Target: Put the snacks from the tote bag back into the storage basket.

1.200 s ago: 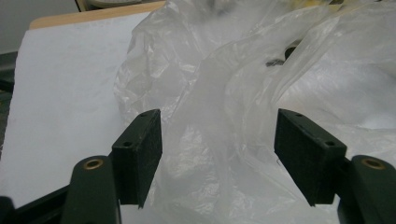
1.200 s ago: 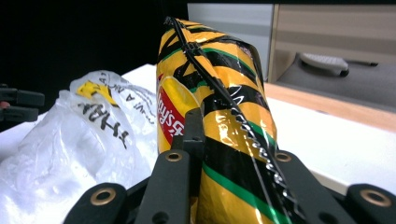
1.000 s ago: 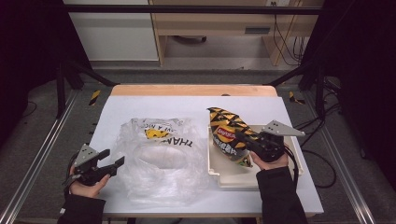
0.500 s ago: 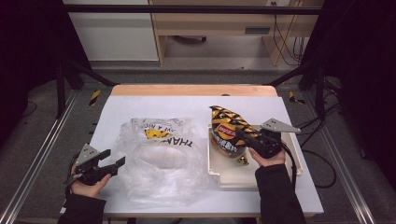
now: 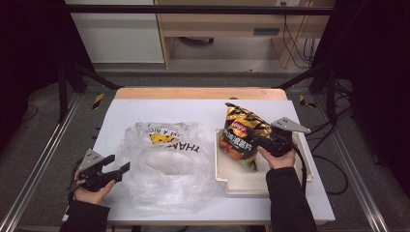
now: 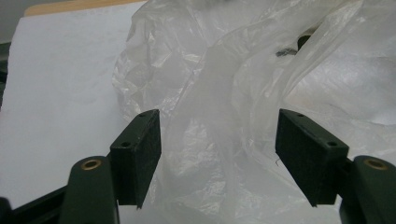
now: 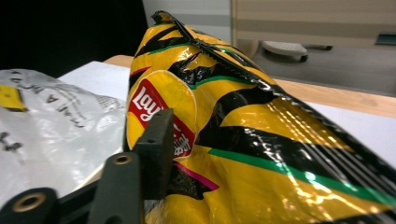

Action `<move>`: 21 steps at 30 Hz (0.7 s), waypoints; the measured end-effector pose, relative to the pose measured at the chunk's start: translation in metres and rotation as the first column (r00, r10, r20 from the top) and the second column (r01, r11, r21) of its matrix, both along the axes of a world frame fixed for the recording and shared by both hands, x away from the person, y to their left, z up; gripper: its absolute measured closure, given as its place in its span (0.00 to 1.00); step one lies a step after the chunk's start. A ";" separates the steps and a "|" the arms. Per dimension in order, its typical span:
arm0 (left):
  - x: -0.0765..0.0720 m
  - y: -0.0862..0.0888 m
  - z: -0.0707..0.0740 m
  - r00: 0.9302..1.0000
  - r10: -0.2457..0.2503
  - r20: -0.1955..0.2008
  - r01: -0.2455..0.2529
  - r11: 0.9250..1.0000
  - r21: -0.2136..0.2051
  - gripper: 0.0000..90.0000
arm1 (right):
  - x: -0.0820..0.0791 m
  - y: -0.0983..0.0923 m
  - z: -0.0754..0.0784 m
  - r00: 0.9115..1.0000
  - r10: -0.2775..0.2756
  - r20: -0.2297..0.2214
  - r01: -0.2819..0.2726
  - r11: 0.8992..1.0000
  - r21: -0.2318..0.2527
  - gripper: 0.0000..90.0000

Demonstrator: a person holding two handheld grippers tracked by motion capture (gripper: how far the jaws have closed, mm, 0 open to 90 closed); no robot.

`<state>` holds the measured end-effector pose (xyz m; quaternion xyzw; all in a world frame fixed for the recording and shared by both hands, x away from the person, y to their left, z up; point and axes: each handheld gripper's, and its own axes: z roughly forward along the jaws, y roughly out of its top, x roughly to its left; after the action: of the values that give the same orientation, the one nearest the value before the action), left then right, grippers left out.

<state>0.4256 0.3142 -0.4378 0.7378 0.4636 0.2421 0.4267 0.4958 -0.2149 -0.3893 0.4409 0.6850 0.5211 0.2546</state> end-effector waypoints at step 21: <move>0.000 0.000 0.000 1.000 -0.002 -0.004 0.002 1.000 0.004 0.34 | -0.005 -0.008 0.009 0.994 -0.086 0.065 0.085 0.996 0.018 0.26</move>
<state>0.4253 0.3140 -0.4378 0.7397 0.4632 0.2410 0.4244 0.4910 -0.2227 -0.3801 0.4544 0.6528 0.5290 0.2960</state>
